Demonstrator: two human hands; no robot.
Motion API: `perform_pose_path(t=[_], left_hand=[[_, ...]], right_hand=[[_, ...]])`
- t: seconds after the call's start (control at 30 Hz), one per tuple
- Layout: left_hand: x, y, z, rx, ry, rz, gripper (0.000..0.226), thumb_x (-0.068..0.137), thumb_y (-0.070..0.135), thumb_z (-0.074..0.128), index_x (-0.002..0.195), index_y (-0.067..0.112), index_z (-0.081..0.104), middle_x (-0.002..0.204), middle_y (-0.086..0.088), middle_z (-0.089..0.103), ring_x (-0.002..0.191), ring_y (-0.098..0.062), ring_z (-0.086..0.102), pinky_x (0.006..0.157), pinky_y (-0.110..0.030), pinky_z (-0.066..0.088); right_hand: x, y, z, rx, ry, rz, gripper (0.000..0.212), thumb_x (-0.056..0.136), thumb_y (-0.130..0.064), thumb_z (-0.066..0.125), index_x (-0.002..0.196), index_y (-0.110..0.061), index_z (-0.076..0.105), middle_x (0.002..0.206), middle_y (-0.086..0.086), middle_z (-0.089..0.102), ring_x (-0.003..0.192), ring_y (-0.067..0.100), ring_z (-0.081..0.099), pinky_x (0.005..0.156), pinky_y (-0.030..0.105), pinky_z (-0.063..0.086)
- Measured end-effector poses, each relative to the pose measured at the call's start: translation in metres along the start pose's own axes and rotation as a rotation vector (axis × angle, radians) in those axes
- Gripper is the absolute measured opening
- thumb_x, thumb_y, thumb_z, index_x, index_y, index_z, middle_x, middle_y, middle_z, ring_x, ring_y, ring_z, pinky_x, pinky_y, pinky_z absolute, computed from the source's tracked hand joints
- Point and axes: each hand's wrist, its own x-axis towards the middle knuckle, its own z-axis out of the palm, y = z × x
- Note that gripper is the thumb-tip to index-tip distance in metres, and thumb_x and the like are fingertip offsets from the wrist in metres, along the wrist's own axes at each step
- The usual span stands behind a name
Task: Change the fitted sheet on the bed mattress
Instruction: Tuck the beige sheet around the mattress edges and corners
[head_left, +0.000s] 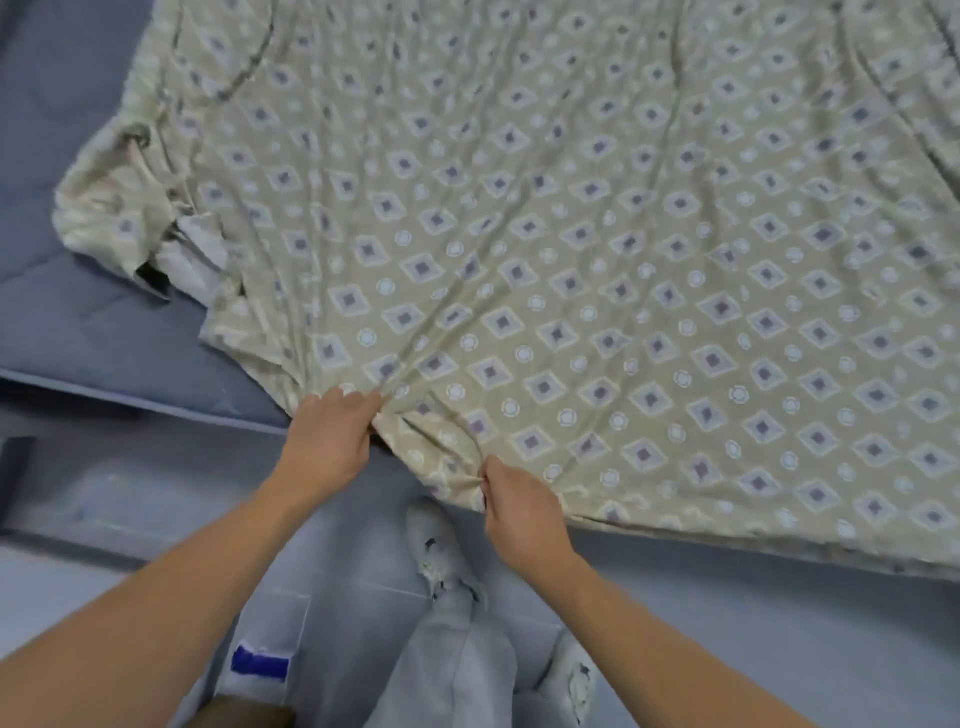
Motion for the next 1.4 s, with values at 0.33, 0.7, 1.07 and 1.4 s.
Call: perform_pose_path(t=[0.33,0.7,1.07,1.4], left_hand=[[-0.062,-0.027,0.002,-0.313,0.150,-0.165,0.034,0.075,0.026,0.053,0.105,0.017,0.064,0.100,-0.001,0.056,0.092,-0.026,0.052,0.079,-0.041,0.045],[-0.001,-0.155,-0.034,-0.396,0.175,-0.654,0.050,0.098,0.032,0.055,0.146,0.020,0.046,0.137,-0.014,0.043,0.125,-0.037,0.041,0.096,-0.055,0.047],[0.062,-0.239,-0.071,-0.846,0.437,-0.799,0.082,0.096,0.026,0.071,0.159,0.037,0.020,0.147,-0.015,0.043,0.123,-0.038,0.055,0.101,-0.053,0.050],[0.102,-0.323,-0.053,-0.765,0.519,-0.901,0.023,0.090,0.015,0.074,0.110,0.010,0.063,0.115,-0.011,0.068,0.108,-0.032,0.064,0.078,-0.035,0.046]], right_hand=[[0.036,-0.046,-0.001,-0.112,0.137,-0.295,0.019,0.096,-0.022,0.052,0.113,-0.014,0.057,0.108,0.006,0.056,0.092,0.027,0.052,0.073,0.043,0.047],[0.174,-0.195,-0.027,-0.093,-0.005,-0.520,0.043,0.099,-0.029,0.056,0.140,-0.015,0.052,0.135,0.008,0.051,0.118,0.031,0.051,0.092,0.047,0.048],[0.252,-0.265,-0.026,-0.020,-0.036,-0.496,0.067,0.096,-0.029,0.063,0.156,-0.021,0.034,0.138,0.010,0.042,0.124,0.033,0.047,0.094,0.048,0.053],[0.346,-0.342,-0.026,0.242,0.055,-0.475,0.055,0.092,-0.063,0.067,0.127,-0.023,0.053,0.115,-0.003,0.057,0.109,0.019,0.055,0.090,0.037,0.047]])
